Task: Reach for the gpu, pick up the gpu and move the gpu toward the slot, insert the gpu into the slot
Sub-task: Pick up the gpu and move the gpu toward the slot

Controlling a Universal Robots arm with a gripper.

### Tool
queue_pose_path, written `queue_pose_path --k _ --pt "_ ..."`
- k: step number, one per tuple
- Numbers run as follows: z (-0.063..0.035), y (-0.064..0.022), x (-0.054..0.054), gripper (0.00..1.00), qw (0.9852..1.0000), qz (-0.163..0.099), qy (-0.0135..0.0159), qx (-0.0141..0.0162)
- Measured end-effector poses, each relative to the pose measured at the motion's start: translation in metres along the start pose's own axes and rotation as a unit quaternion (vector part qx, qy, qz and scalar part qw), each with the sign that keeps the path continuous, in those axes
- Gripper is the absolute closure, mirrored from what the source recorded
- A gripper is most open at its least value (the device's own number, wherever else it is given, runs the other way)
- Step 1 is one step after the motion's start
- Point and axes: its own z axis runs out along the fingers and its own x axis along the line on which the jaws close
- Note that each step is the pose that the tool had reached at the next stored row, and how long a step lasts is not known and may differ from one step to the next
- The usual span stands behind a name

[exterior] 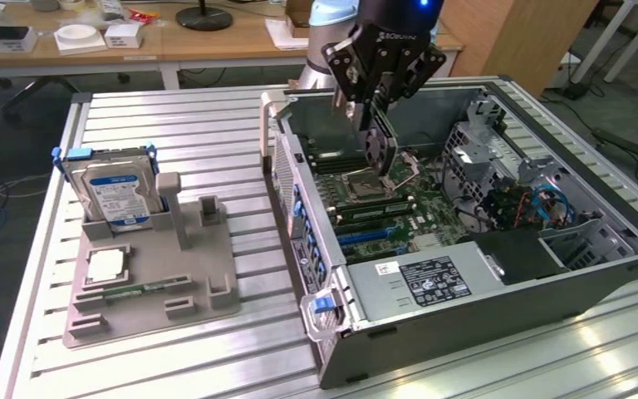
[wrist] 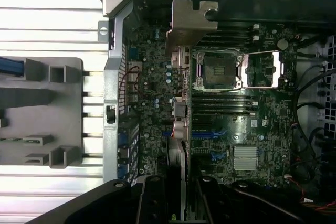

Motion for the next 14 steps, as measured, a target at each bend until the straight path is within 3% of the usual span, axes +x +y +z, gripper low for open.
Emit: queue_pose_path --k 14 --pt "-0.0001 0.0001 -0.016 0.74 1.0000 0.000 0.0000 0.0000"
